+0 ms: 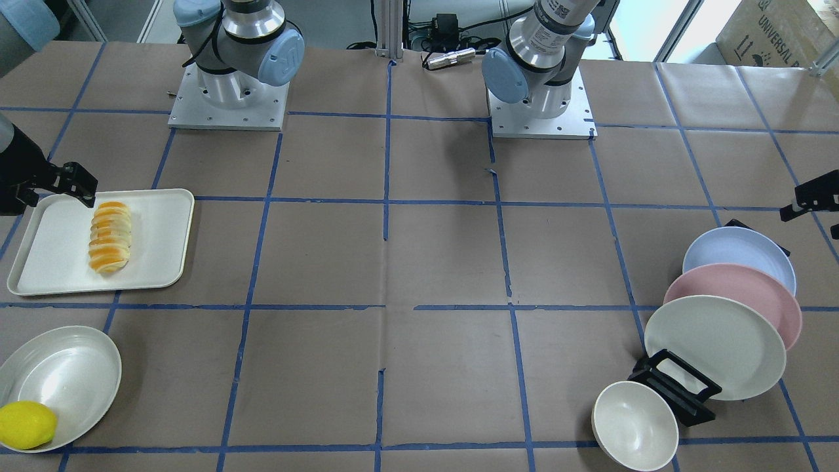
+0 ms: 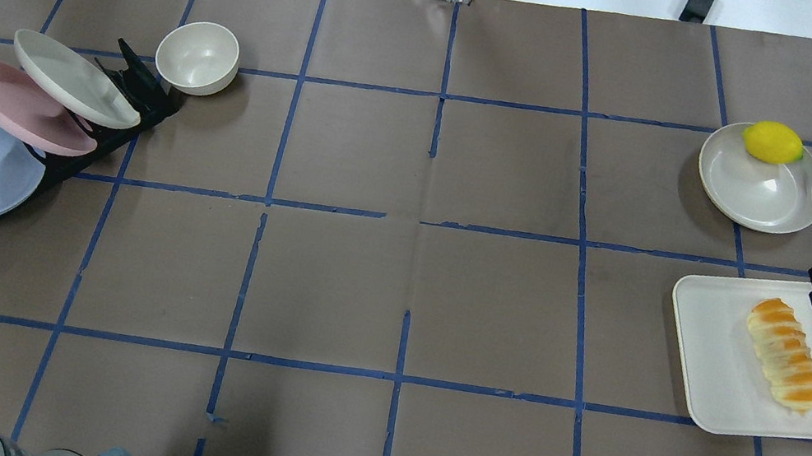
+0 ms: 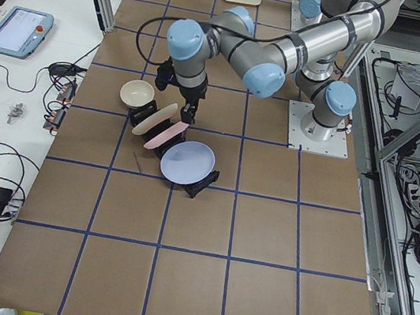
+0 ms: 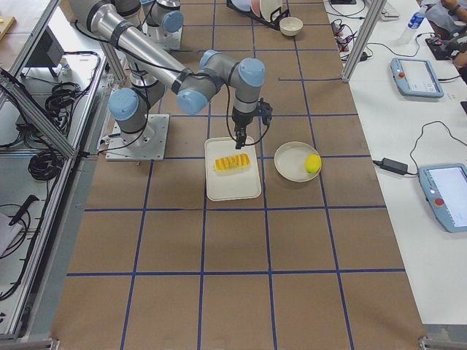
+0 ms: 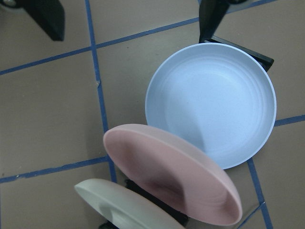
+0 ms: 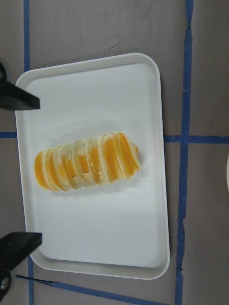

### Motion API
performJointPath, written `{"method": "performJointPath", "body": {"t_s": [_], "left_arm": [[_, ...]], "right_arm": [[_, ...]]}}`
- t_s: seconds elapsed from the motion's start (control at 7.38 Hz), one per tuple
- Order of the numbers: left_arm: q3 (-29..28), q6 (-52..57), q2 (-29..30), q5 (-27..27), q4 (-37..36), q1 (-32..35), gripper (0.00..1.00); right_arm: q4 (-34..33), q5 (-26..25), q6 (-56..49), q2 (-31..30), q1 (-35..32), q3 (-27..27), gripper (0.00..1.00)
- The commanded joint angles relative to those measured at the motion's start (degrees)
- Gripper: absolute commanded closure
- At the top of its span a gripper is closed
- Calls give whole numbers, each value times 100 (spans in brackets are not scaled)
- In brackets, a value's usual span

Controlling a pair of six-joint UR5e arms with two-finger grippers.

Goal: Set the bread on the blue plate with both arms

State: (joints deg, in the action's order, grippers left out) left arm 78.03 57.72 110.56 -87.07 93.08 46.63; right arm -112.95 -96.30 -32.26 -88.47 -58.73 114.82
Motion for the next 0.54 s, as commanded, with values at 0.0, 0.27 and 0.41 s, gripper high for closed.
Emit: {"method": "performJointPath", "body": {"t_s": [0.0, 0.27, 0.41], "left_arm": [[-705, 530, 1295, 41, -176, -390, 0], [-1201, 591, 1958, -47, -89, -339, 0], [-1219, 565, 2169, -73, -97, -330, 0]], "right_arm": [[-894, 33, 26, 23, 160, 995, 11], [-948, 121, 115, 58, 169, 1104, 13], [-1000, 94, 37, 128, 187, 1104, 15]]}}
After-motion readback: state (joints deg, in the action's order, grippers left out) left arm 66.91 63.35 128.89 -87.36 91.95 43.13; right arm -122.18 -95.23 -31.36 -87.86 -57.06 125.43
